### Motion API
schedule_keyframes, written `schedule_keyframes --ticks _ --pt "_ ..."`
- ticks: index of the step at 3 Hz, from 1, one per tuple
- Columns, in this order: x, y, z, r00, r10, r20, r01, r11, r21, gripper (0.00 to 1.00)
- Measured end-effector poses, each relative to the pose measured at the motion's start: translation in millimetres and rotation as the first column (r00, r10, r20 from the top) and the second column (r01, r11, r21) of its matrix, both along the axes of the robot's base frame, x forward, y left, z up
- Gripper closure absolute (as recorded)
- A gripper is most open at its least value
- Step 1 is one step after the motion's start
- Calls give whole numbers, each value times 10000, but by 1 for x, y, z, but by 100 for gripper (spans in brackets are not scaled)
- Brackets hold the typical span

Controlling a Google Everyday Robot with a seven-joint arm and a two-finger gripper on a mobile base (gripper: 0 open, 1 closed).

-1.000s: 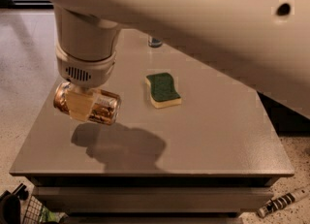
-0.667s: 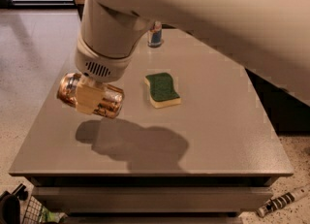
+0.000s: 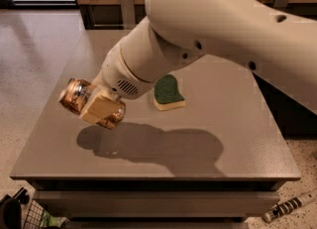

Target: Place orange can upright

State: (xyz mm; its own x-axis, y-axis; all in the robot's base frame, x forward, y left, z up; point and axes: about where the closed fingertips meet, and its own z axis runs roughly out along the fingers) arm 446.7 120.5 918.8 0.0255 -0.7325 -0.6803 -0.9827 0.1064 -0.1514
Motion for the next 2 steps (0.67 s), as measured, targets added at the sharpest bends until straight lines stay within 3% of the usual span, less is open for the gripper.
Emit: schedule_keyframes --ticks 1,2 --pt "-4 12 -8 9996 172 -207 -141 9898 1420 100" --pt "-6 23 -12 9991 198 -372 -97 9670 2545 100"
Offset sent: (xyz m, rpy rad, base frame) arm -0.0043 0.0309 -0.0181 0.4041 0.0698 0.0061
